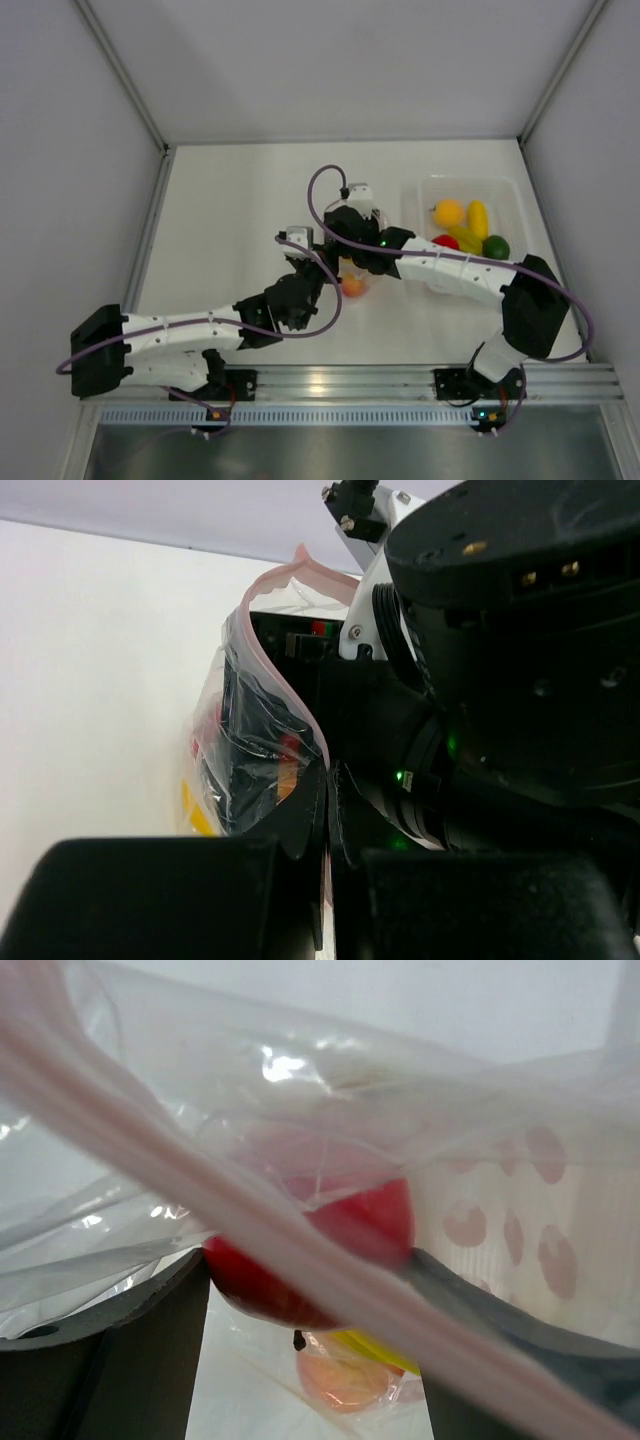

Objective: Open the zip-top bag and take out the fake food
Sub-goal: Pick up the fake fruit from the zipper food storage bag.

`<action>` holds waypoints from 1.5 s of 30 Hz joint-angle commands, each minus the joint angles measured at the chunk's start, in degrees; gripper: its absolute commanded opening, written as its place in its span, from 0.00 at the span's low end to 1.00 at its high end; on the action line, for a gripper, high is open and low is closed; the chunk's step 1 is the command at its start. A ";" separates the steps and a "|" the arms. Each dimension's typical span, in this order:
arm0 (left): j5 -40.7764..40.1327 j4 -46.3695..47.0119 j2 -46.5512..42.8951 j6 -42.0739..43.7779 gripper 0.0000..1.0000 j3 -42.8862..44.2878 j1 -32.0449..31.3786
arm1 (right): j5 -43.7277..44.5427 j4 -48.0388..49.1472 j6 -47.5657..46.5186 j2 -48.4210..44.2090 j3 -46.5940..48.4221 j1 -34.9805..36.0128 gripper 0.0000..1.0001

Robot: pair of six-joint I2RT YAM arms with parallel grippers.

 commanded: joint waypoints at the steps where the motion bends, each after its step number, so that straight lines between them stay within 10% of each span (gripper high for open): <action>1: -0.28 0.57 -2.14 1.29 0.00 1.77 -0.47 | -0.89 -0.07 -0.77 -0.82 2.64 1.18 0.18; 10: -1.25 -12.96 -7.67 2.17 0.00 5.72 4.00 | -3.52 -2.53 -3.31 1.36 11.24 1.44 0.17; 25: 21.60 -36.34 -11.46 11.48 0.00 22.14 18.68 | -8.19 -0.51 -1.29 10.07 21.45 3.11 0.16; 45: 23.63 -30.03 -0.91 0.86 0.00 17.24 19.12 | -9.42 5.29 0.46 2.44 3.19 0.83 0.16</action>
